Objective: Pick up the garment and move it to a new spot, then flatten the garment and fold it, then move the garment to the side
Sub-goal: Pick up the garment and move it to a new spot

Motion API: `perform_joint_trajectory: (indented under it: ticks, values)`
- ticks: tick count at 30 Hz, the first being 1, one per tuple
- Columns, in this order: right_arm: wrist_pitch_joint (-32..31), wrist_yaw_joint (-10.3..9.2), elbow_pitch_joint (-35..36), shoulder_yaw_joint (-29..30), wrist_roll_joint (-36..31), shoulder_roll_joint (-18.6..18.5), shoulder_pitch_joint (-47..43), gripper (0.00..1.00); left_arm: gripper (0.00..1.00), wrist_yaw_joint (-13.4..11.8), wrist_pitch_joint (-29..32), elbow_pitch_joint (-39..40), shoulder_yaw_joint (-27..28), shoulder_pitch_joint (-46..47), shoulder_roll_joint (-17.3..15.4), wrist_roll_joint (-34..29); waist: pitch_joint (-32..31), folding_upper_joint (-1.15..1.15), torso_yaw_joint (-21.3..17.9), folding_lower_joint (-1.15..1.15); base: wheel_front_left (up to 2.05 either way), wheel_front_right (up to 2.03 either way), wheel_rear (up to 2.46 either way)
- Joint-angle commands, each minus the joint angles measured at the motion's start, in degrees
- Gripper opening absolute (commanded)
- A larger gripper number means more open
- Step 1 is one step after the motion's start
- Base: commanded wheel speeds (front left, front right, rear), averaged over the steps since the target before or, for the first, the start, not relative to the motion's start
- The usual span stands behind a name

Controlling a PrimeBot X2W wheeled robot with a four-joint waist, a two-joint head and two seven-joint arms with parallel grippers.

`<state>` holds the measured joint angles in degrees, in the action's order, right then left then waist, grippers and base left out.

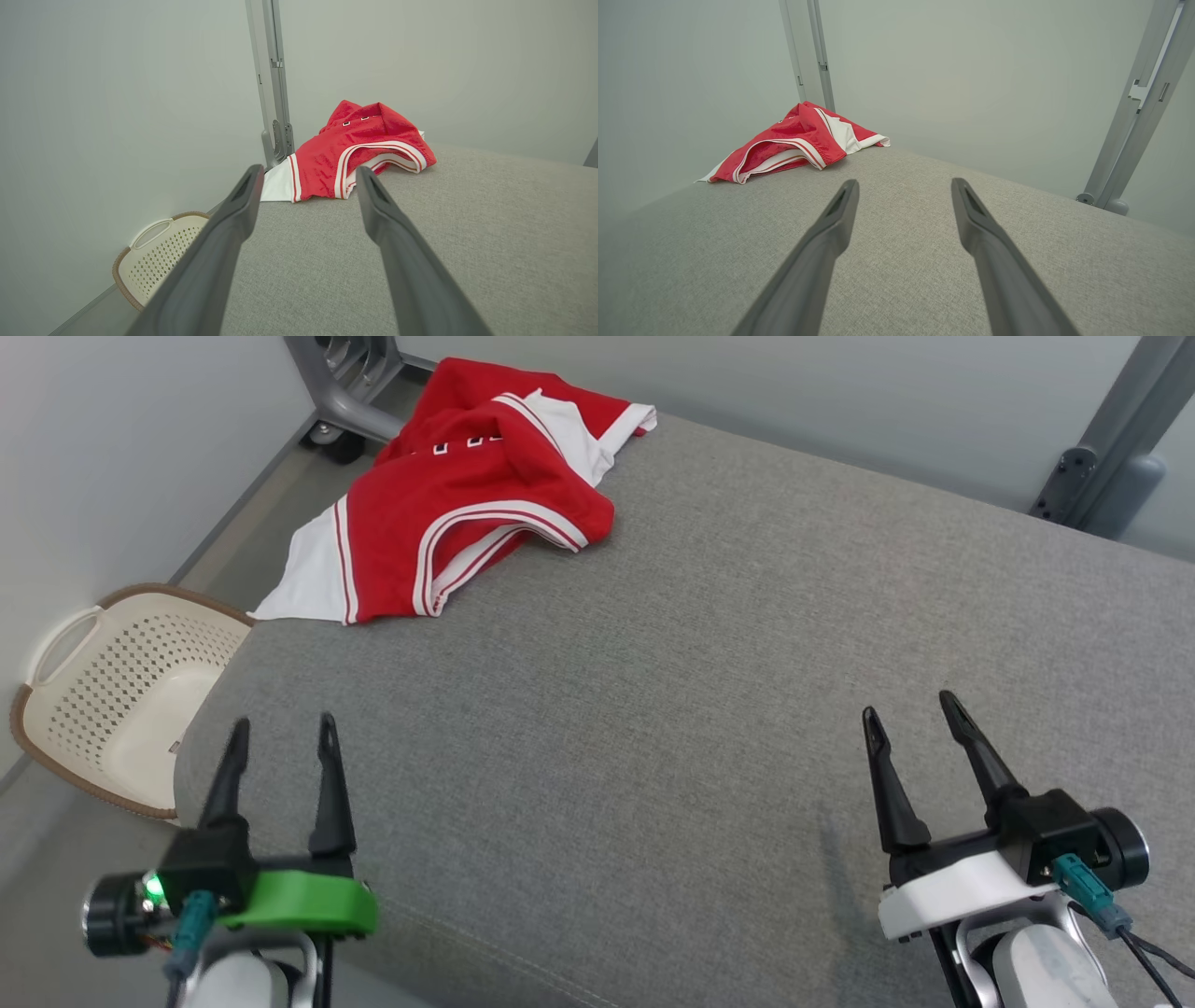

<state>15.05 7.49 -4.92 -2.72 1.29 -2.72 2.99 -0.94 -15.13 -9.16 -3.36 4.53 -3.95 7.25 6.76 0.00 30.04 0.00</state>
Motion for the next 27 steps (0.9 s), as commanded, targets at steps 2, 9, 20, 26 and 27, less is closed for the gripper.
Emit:
perform_joint_trajectory:
  ticks: [2, 9, 20, 26, 27]
  values:
    - [0.2, 0.0, 0.6, 0.4, -1.1, -0.3, 1.6, 1.0, 1.0, 0.9, 0.0, -0.6, 1.0, 5.3, -1.4, -1.1, 3.9, 0.0, -3.5, 0.0, 0.0, 0.0, 0.0]
    - [0.2, -0.01, 1.6, 0.3, -3.6, -0.3, 6.5, 1.0, 1.0, 4.2, 0.0, -8.2, -0.9, 21.6, -8.7, -6.7, 10.3, 0.0, -9.8, 0.0, 0.0, 0.0, 0.0]
    - [0.2, 0.0, 3.3, 2.0, -5.7, -0.3, 10.7, 1.0, 1.0, 7.5, 4.0, -26.2, -4.3, 43.6, -12.5, -6.7, 18.0, 0.0, -17.4, 0.0, 0.0, 0.0, 0.0]
    - [0.2, 0.0, 4.2, 2.4, -6.2, -0.3, 12.1, 1.0, 1.0, 8.2, 5.9, -35.2, -6.5, 48.9, -12.9, -4.5, 21.3, 0.0, -19.5, 0.0, 0.0, 0.0, 0.0]
    - [0.2, 0.0, 4.3, 2.5, -6.2, -0.3, 12.4, 1.0, 1.0, 8.3, 6.4, -36.8, -6.7, 49.5, -13.0, -3.9, 21.8, 0.0, -19.7, 0.0, 0.0, 0.0, 0.0]
